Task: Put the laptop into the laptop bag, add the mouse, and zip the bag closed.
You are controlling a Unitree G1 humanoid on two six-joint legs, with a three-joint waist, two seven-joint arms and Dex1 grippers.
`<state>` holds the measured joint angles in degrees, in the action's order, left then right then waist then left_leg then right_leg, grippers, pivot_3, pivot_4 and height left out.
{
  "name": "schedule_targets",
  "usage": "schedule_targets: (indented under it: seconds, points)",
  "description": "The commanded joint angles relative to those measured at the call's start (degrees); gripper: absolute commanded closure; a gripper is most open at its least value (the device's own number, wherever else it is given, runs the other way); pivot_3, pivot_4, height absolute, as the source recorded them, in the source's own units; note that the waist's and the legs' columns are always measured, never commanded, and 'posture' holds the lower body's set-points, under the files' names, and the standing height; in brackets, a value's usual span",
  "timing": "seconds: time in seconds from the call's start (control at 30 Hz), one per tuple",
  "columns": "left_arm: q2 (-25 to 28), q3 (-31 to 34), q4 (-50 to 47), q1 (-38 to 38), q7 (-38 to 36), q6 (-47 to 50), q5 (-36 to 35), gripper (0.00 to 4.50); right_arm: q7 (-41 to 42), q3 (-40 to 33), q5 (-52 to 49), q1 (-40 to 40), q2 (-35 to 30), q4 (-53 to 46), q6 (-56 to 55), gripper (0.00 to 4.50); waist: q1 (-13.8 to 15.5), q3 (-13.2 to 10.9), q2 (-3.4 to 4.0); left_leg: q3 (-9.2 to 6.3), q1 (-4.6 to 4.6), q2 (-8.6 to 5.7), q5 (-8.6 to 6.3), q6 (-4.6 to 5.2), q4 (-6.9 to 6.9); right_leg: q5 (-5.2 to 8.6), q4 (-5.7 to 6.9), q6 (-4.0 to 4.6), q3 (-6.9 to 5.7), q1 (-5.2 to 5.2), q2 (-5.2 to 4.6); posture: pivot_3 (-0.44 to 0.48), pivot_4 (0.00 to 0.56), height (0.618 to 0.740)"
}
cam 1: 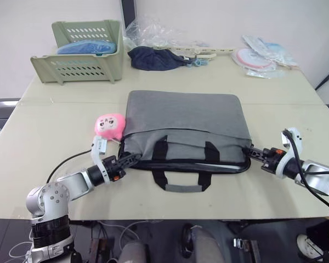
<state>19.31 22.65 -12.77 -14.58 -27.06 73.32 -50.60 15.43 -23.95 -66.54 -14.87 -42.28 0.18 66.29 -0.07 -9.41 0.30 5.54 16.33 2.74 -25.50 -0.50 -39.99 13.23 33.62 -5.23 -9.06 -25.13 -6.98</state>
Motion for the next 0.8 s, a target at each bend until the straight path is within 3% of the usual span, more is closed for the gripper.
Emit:
schedule_targets:
  seconds: [0.03, 0.8]
  points:
    - [2.15, -0.59, -0.54, 1.21, -0.98, 0.79, -1.71, 4.45, 1.81, -2.75, -1.73, 0.47, -0.84, -3.15, 1.33, 4.5, 0.0, 0.0, 0.0, 0.0, 0.0, 0.0, 0.0, 0.0, 0.01, 0.0, 0.0, 0.0, 0.0, 0.0, 0.0, 0.0, 0.15, 0.74]
    - [2.54, -0.16, -3.88, 5.95, 3.06, 1.04, -8.53, 4.45, 2.17, -4.08, 0.07, 1.04, -0.97, -3.47, 2.64, 4.5, 0.0, 0.0, 0.02, 0.0, -0.01, 0.0, -0.02, -0.04, 0.02, 0.0, -0.01, 0.0, 0.02, -0.01, 0.02, 0.0, 0.15, 0.74]
